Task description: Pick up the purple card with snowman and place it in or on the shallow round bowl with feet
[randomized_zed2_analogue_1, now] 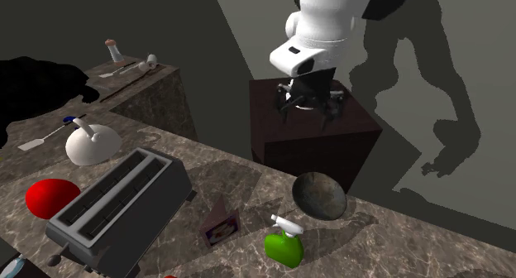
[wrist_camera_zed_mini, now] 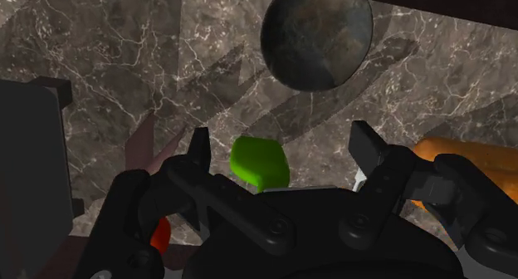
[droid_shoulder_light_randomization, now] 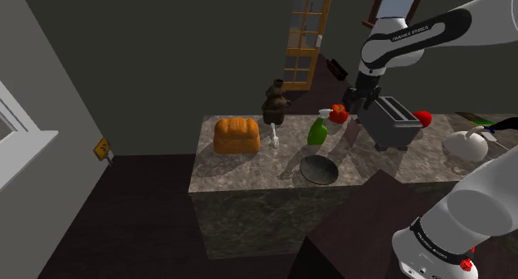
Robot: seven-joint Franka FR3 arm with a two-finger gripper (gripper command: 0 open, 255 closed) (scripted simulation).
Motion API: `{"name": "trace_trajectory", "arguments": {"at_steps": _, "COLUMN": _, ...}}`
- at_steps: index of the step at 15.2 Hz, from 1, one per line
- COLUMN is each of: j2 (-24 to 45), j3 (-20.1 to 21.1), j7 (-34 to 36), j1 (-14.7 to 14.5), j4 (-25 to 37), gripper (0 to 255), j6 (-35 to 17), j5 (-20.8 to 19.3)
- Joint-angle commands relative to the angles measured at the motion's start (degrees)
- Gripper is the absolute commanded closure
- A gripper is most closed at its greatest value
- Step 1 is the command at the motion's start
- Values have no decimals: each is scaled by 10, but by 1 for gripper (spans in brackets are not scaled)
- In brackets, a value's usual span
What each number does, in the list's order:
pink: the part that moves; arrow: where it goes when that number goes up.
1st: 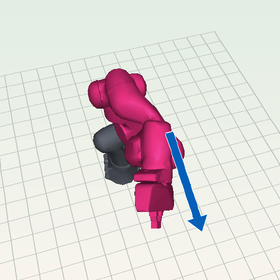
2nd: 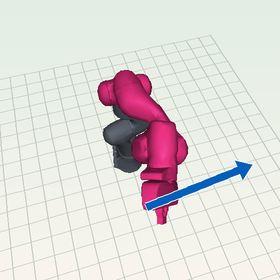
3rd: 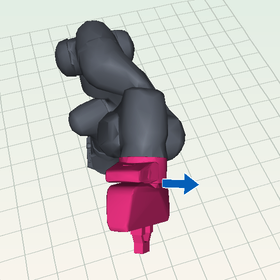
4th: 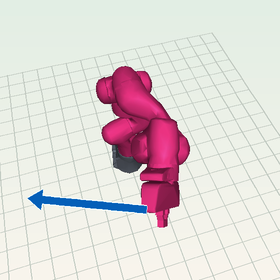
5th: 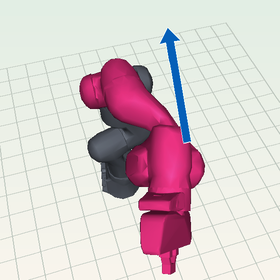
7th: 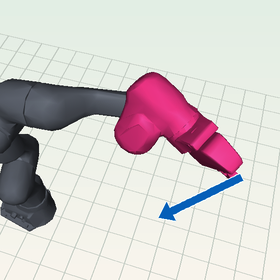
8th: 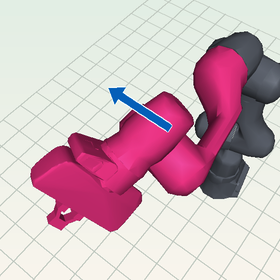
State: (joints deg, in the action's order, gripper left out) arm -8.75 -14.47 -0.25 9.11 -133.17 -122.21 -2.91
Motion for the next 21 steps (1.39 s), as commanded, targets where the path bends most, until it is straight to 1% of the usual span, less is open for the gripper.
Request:
{"name": "trace_trajectory", "arguments": {"at_steps": 1, "j2": 39, "j3": -11, "j7": -9, "j1": 6, "j4": 16, "gripper": 0, "j6": -25, "j5": 8}}
{"name": "trace_trajectory", "arguments": {"at_steps": 6, "j2": 141, "j3": -31, "j7": -36, "j1": 25, "j4": 67, "gripper": 0, "j6": -75, "j5": 42}}
{"name": "trace_trajectory", "arguments": {"at_steps": 11, "j2": 244, "j3": -38, "j7": -64, "j1": 53, "j4": 135, "gripper": 0, "j6": -108, "j5": 86}}
{"name": "trace_trajectory", "arguments": {"at_steps": 16, "j2": 346, "j3": -34, "j7": -86, "j1": 91, "j4": 217, "gripper": 0, "j6": -126, "j5": 128}}
{"name": "trace_trajectory", "arguments": {"at_steps": 21, "j2": 449, "j3": -26, "j7": -97, "j1": 133, "j4": 317, "gripper": 0, "j6": -129, "j5": 160}}
